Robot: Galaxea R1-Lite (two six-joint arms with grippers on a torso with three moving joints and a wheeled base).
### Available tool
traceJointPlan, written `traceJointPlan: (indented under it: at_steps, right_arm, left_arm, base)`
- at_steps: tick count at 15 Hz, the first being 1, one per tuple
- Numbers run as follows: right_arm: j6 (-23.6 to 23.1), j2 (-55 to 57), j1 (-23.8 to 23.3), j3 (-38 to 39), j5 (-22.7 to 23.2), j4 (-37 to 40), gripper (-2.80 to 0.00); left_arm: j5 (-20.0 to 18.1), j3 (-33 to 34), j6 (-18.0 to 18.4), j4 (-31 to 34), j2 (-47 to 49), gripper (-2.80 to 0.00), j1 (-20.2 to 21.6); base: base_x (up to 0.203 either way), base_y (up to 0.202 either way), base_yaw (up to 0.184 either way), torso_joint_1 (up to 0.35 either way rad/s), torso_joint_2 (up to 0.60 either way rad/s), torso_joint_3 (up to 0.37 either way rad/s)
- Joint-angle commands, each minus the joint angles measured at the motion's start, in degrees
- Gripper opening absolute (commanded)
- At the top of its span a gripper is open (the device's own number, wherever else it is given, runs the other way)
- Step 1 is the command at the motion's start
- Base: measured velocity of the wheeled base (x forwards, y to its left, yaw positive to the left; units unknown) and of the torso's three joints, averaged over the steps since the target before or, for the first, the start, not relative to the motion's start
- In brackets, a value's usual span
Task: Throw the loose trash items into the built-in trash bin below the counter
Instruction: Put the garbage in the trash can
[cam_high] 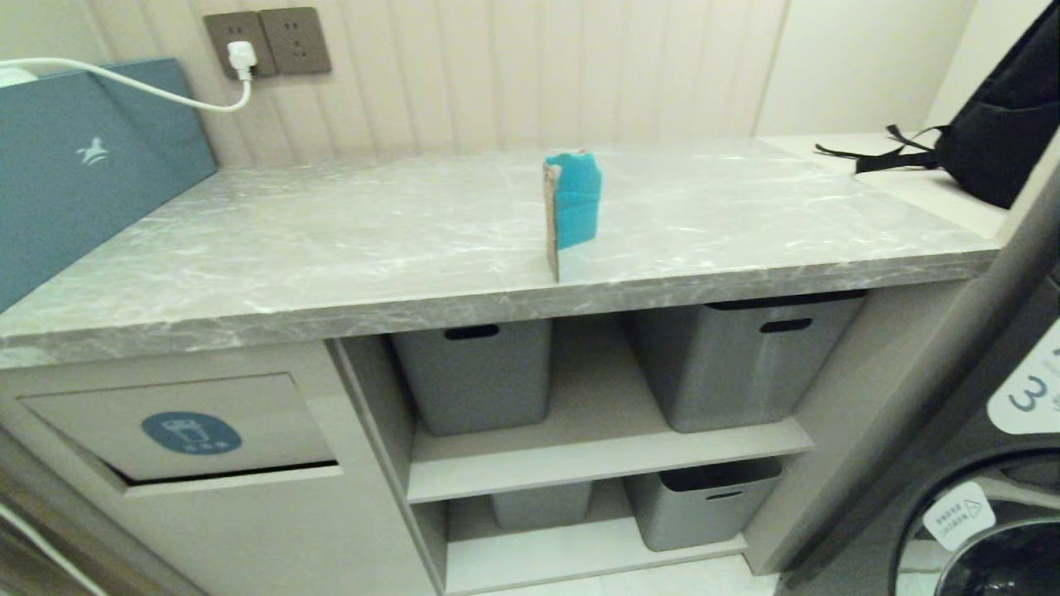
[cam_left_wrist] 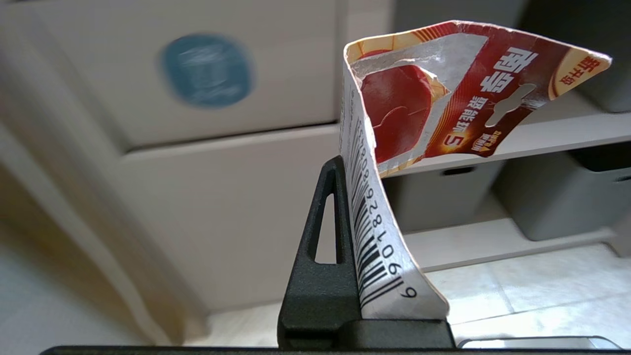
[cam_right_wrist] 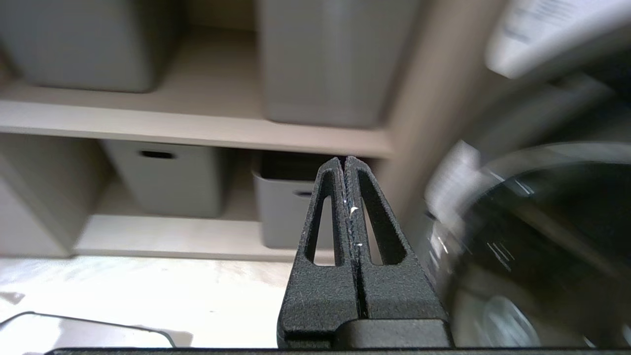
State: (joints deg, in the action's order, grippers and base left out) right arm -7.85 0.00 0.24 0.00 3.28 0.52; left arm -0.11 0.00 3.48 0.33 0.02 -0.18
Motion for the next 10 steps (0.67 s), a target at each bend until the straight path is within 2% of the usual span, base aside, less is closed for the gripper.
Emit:
traceJointPlan:
  at_steps: [1, 3, 10]
  right_arm:
    - [-0.15, -0.09, 0.02, 0.0, 0.06, 0.0, -2.8]
    - [0.03, -0.09, 0.02, 0.0, 0.05, 0.0, -2.8]
    - [-0.32, -0.09, 0.02, 0.0, 0.15, 0.0, -2.8]
  left_arm:
    - [0.02, 0.0, 0.04, 0.02, -0.11, -2.8, 0.01]
    - [0.02, 0.0, -0.14, -0.03, -0.11, -2.8, 0.01]
    - [0.02, 0.0, -0.14, 0.02, -0.11, -2.8, 0.01]
  base:
    - [0.001, -0.007, 0.163, 0.0, 0.0, 0.001]
    - [0.002, -0.005, 0.117, 0.005, 0.01, 0.008]
    - [0.0, 0.0, 0.0, 0.0, 0.0, 0.0]
